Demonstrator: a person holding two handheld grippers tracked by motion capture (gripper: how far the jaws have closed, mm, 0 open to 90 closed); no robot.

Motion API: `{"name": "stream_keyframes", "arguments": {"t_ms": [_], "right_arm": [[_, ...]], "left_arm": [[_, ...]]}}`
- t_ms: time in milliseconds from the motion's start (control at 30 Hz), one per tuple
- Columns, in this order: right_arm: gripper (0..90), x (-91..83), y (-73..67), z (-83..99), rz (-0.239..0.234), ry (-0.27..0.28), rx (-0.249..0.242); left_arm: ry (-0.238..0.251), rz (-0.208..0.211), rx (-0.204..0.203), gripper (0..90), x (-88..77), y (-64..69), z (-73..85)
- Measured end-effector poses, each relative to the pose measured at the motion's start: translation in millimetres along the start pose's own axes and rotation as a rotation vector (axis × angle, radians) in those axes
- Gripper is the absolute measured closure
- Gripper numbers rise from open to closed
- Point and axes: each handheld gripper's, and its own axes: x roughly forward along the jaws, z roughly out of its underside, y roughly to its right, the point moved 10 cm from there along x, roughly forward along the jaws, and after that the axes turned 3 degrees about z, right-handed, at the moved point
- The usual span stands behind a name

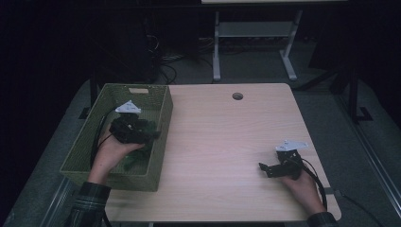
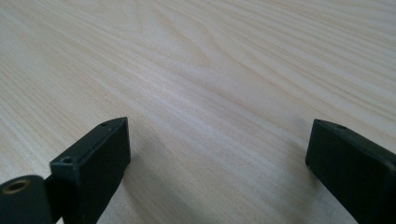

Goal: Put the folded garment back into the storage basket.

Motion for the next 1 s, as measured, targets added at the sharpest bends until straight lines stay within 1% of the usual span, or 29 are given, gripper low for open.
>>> {"name": "stream_keyframes", "arguments": {"t_ms": [33, 67, 233, 300, 467, 667, 767, 833, 867, 1000], "right_arm": [[6.2, -0.1, 0.0, 0.0, 0.0, 0.0, -0.001], [6.2, 0.0, 0.0, 0.0, 0.0, 0.0, -0.001], [6.2, -0.1, 0.0, 0.1, 0.0, -0.001, 0.0], [6.2, -0.1, 0.0, 0.0, 0.0, 0.0, -0.001], [6.2, -0.1, 0.0, 0.0, 0.0, 0.0, -0.001], [6.2, -0.2, -0.2, 0.2, 0.0, -0.002, 0.001], [6.2, -0.1, -0.1, 0.2, 0.0, -0.001, 0.0], [6.2, -0.2, -0.2, 0.2, -0.001, -0.001, 0.0], [6.1, -0.2, -0.2, 0.2, -0.001, -0.002, 0.0], [6.1, -0.2, -0.3, 0.2, -0.001, -0.002, -0.001]], "left_arm": [[0.01, 0.001, -0.002, 22.7, 1.4, 4.3, -2.7], [0.014, 0.005, 0.007, 22.3, 2.6, 8.1, -4.7], [0.023, 0.029, 0.024, 17.9, 12.9, 29.6, -11.9], [0.027, 0.042, 0.028, 17.0, 18.7, 39.6, -14.1], [0.026, 0.074, 0.055, 16.1, 37.0, 64.2, -15.8], [0.008, 0.098, 0.085, 15.5, 64.7, 90.6, -9.3], [0.014, 0.092, 0.109, 14.5, 79.4, 101.2, -3.7], [0.012, 0.088, 0.121, 14.5, 88.6, 105.6, 1.6], [0.014, 0.09, 0.117, 14.4, 93.1, 107.8, 4.5], [0.003, 0.079, 0.128, 14.4, 109.6, 113.0, 16.2]]}}
